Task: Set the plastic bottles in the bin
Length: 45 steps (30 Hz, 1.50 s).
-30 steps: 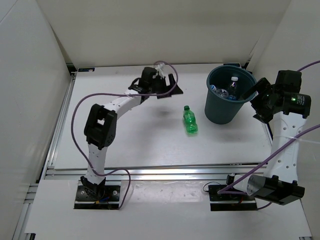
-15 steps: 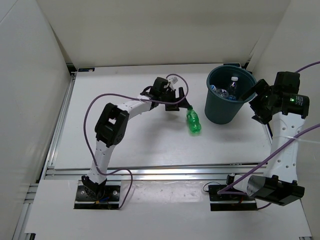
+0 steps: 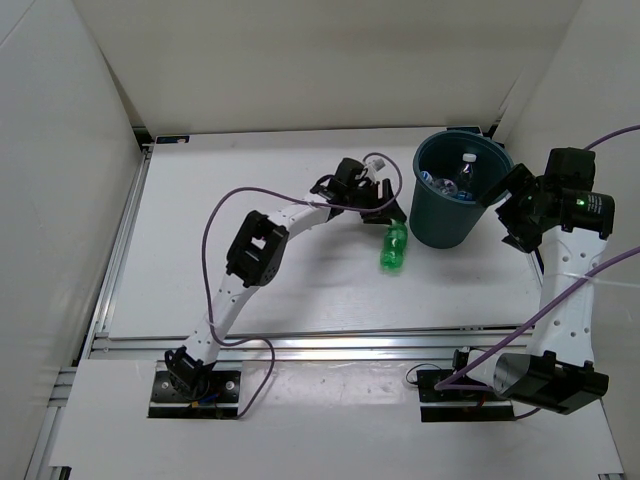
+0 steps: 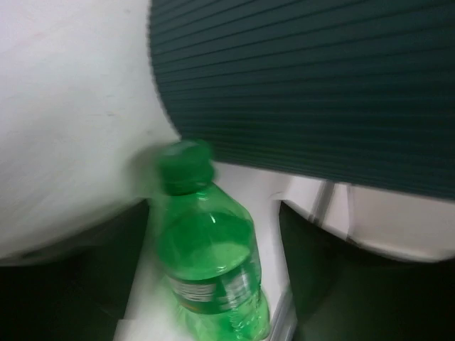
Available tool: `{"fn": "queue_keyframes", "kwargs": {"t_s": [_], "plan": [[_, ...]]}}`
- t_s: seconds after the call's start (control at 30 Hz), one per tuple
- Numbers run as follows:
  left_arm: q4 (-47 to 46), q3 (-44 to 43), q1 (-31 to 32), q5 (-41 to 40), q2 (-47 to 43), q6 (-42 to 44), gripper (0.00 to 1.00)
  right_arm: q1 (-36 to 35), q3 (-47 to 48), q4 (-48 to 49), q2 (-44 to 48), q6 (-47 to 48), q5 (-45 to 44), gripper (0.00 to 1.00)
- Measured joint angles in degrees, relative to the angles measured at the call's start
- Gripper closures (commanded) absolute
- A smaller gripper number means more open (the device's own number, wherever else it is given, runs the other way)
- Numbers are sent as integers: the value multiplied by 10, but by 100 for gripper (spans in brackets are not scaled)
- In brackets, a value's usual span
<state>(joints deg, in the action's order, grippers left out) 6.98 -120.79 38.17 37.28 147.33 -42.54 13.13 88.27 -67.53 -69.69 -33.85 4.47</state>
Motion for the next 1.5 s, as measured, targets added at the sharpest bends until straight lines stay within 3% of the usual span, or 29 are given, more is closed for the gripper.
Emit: {"fn": "queue_keyframes", "kwargs": {"t_s": [0.07, 0.27, 0.33, 0.37, 0.5, 0.77, 1.2, 1.5], "plan": [[-3, -26, 5, 21, 24, -10, 50, 0, 0, 0, 0, 0, -2, 0], [5, 44, 7, 65, 18, -12, 60, 0, -1, 0, -1, 2, -7, 0], [5, 62, 2, 79, 9, -11, 54, 0, -2, 0, -3, 1, -6, 0], [8, 72, -3, 85, 2, -9, 36, 0, -3, 0, -9, 0, -3, 0], [18, 81, -23, 106, -24, 3, 0, 0, -3, 3, -31, -3, 9, 0], [31, 85, -38, 108, -67, 7, 0, 0, -16, 10, -36, -3, 16, 0], [125, 131, 1, 75, -87, 52, 0, 0, -70, 15, -6, -7, 12, 0], [133, 132, 25, 76, -87, 57, 0, 0, -106, 15, 21, -7, 12, 0]]}}
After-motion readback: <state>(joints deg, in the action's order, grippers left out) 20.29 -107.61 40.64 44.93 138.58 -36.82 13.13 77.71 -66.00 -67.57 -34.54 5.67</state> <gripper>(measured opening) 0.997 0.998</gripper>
